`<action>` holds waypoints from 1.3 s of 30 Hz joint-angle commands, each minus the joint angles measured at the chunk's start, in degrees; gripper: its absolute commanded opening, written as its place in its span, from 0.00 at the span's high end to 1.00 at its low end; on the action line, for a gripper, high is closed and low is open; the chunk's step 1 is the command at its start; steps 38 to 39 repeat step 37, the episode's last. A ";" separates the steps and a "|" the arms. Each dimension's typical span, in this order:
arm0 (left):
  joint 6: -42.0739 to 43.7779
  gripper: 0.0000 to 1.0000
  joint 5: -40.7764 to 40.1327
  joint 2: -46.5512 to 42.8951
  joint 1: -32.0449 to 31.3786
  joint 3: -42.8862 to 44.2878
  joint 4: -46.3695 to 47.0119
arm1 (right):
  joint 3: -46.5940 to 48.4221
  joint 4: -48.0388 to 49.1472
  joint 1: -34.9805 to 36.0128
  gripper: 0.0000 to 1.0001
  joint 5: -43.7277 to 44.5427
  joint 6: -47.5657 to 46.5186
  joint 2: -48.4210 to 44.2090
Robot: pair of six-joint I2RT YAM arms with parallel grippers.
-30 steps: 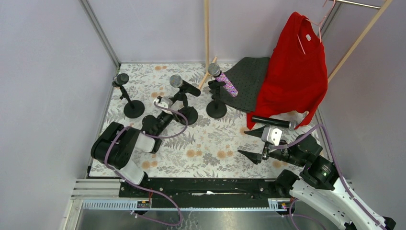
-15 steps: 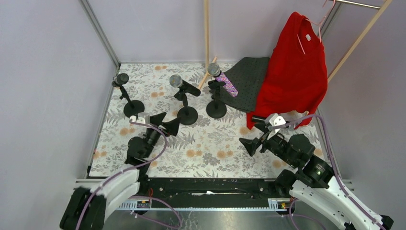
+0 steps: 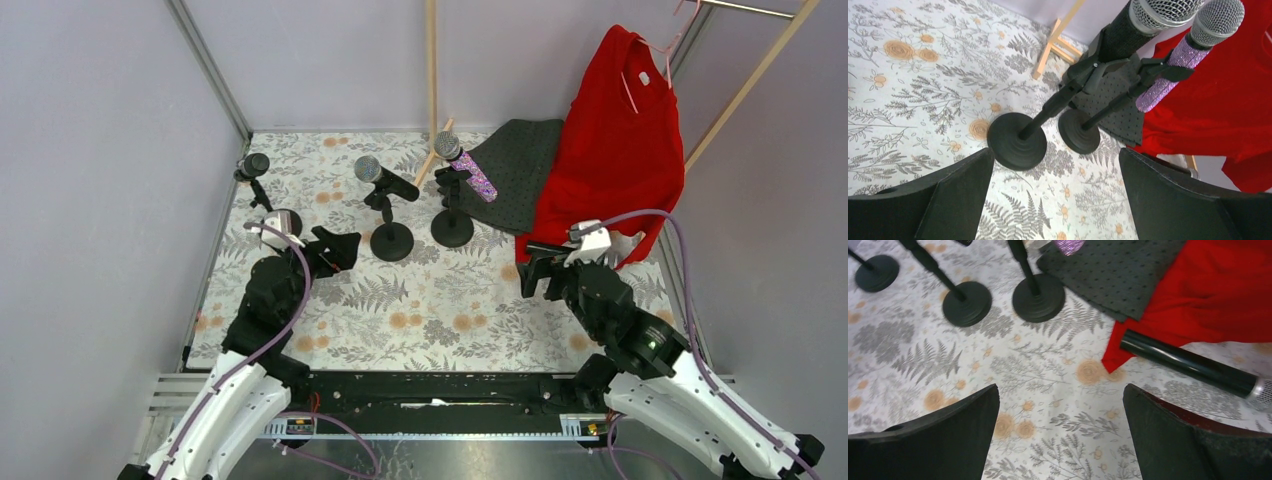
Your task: Attach the microphones to the stand
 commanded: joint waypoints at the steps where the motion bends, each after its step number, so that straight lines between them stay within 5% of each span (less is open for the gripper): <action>1: 1.96 0.01 2.77 2.79 -0.13 7.34 -13.12 | -0.82 2.37 0.36 0.00 9.18 -1.20 -6.20; 16: 11.88 0.01 -1.50 -12.64 -0.06 10.32 -14.98 | -9.23 10.99 0.35 0.00 9.74 -8.68 -26.63; 39: 13.03 0.01 -5.90 -14.12 -0.06 11.38 -16.09 | -8.82 11.27 0.36 0.00 10.08 -10.49 -24.18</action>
